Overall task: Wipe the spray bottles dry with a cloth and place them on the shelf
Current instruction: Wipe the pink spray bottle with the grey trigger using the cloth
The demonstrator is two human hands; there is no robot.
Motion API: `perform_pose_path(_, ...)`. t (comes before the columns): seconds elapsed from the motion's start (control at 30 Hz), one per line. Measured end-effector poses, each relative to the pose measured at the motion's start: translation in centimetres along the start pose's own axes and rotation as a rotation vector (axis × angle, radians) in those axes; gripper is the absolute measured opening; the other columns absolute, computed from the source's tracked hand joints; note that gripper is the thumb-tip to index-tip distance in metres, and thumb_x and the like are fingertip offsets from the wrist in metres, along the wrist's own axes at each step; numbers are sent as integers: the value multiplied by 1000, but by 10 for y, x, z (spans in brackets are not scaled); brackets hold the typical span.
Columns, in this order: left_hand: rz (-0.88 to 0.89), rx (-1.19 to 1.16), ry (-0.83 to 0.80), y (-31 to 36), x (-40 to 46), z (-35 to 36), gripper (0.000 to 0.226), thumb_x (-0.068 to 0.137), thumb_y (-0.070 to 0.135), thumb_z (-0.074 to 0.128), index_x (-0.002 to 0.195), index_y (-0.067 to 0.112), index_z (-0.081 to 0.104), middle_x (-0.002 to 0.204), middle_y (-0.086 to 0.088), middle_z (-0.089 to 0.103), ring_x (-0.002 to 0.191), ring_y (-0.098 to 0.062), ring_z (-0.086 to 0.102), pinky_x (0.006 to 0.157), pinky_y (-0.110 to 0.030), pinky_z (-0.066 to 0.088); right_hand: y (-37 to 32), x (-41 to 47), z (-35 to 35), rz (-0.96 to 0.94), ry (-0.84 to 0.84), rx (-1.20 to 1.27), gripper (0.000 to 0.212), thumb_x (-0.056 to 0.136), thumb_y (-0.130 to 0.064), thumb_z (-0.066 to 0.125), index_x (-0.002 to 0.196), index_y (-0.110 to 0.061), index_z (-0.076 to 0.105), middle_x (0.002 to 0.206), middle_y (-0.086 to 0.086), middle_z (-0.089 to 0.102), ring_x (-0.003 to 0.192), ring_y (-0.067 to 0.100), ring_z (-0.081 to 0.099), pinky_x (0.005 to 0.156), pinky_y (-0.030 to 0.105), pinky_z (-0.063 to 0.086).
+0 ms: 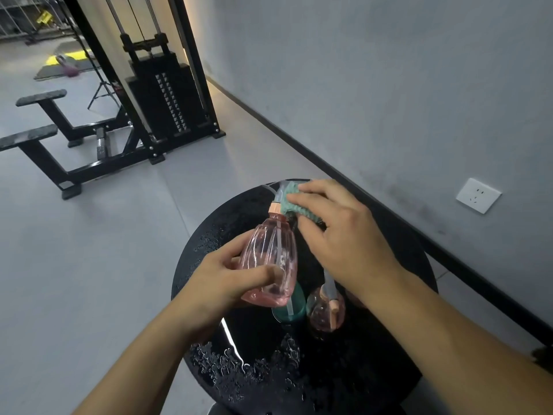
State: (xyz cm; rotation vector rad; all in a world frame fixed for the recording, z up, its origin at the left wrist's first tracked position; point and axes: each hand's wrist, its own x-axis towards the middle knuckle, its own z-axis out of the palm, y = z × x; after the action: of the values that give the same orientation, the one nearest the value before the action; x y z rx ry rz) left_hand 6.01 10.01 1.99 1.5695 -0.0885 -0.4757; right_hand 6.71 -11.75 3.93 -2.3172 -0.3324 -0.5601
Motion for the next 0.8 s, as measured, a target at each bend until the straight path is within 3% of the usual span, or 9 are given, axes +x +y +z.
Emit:
perform_pose_path(0.13, -20, 35, -4, 0, -2, 3, 60, 85, 0, 83, 134, 33, 71, 118, -19, 79, 108, -42, 77, 94, -53, 62, -4, -3, 4, -90, -70, -24, 35, 97, -15, 65, 132, -19, 69, 135, -6, 59, 127, 9, 52, 103, 35, 54)
perform_pose_path(0.33, -17, 12, -20, 0, -1, -2, 62, 79, 15, 84, 136, 37, 70, 122, -17, 78, 111, -40, 76, 97, -53, 60, 5, 2, -2, 30, 54, -56, 36, 98, -9, 63, 133, -16, 68, 134, -4, 58, 128, 9, 50, 103, 32, 54)
perform_pose_path(0.5, -67, -6, -37, -2, 1, -1, 60, 78, 12, 84, 133, 33, 72, 121, -19, 78, 110, -44, 76, 95, -52, 62, -2, -2, 5, -1, -7, -17, 37, 99, -11, 62, 135, -18, 66, 137, -5, 58, 127, 9, 52, 103, 32, 54)
perform_pose_path(0.67, -75, 19, -52, -2, 0, -2, 64, 78, 17, 86, 136, 37, 70, 122, -18, 78, 110, -41, 77, 99, -53, 60, 9, 5, -4, 100, 89, -44, 35, 99, -10, 61, 133, -17, 68, 134, -6, 57, 126, 9, 52, 104, 35, 53)
perform_pose_path(0.8, -80, 15, -67, -2, 0, 1, 63, 78, 14, 85, 135, 37, 70, 121, -19, 78, 109, -43, 76, 96, -52, 61, 0, 1, 2, 54, 14, -3, 37, 100, -11, 60, 136, -19, 65, 137, -8, 56, 129, 9, 51, 105, 37, 53)
